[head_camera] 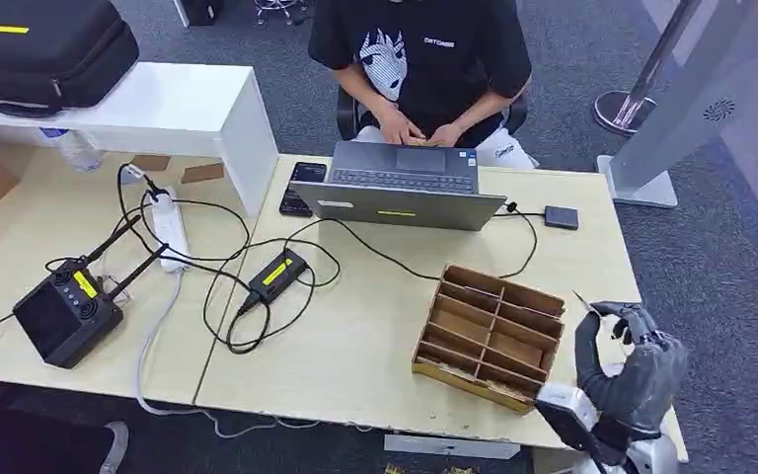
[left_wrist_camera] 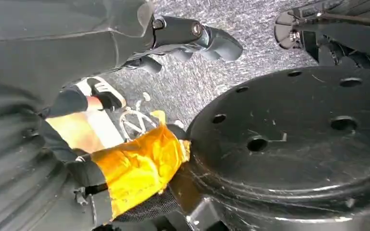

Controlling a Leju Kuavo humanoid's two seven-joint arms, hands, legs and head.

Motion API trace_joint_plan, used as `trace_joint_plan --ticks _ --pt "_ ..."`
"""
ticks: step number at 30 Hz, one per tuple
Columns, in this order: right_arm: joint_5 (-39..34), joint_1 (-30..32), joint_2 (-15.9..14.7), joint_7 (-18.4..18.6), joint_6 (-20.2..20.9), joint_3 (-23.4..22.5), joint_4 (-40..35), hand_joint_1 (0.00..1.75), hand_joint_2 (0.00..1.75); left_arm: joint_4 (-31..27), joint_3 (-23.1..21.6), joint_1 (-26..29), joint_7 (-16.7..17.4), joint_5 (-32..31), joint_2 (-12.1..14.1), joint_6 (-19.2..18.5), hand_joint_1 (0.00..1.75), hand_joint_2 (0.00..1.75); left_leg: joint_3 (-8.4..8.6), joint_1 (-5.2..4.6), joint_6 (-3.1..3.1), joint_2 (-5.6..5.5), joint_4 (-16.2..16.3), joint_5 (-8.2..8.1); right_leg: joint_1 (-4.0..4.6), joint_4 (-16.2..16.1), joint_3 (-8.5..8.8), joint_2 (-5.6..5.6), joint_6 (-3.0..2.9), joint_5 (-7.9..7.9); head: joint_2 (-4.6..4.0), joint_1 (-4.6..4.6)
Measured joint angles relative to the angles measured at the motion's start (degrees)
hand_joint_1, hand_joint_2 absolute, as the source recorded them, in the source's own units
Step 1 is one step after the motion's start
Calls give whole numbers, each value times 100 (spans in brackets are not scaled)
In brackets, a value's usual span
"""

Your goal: Pass the card to the sensor for recognition and then transmit it.

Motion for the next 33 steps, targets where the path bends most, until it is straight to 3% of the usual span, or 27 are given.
trace_joint_plan --ticks 2,4,9,15,20,25,29,33 --pt "-352 107 -216 710 57 -122 234 175 175 0 -7 42 -4 140 -57 52 0 175 -1 0 6 -3 0 -4 0 0 0 -5 1 -2 0 0" --pt "-424 123 -455 1109 241 -308 628 175 175 0 -18 74 -4 258 -79 76 0 175 -3 -1 7 2 0 -4 0 0 8 -3 1 0 0 0" --pt "-237 48 -859 1511 575 -612 1640 175 175 2 -105 85 11 411 -94 74 0 175 -2 -5 8 1 1 -4 -4 0 11 -2 2 2 0 0" --pt "178 -307 -1071 1957 848 -590 2455 175 175 2 -232 79 66 457 -79 57 0 175 13 0 7 8 1 -4 1 1 17 7 0 1 0 0" --pt "206 -575 -1173 2020 844 -494 2828 175 175 2 -317 75 70 502 -66 46 0 175 29 0 9 7 0 -6 1 0 26 6 1 -1 0 0" --pt "-78 -578 -1184 1727 481 -420 2865 175 175 2 -367 82 70 633 -68 43 0 175 30 -3 10 5 1 -5 -1 0 31 4 2 1 0 0" --pt "-308 -347 -1171 1485 227 -378 2504 175 175 2 -442 93 61 767 -76 59 0 175 25 -6 11 -2 1 -5 -3 0 40 -3 3 2 0 2" --pt "-397 -46 -1058 1147 24 -291 1643 175 175 2 -505 104 53 913 -101 81 0 175 26 -6 10 0 1 -5 -3 0 37 -2 1 1 0 0"
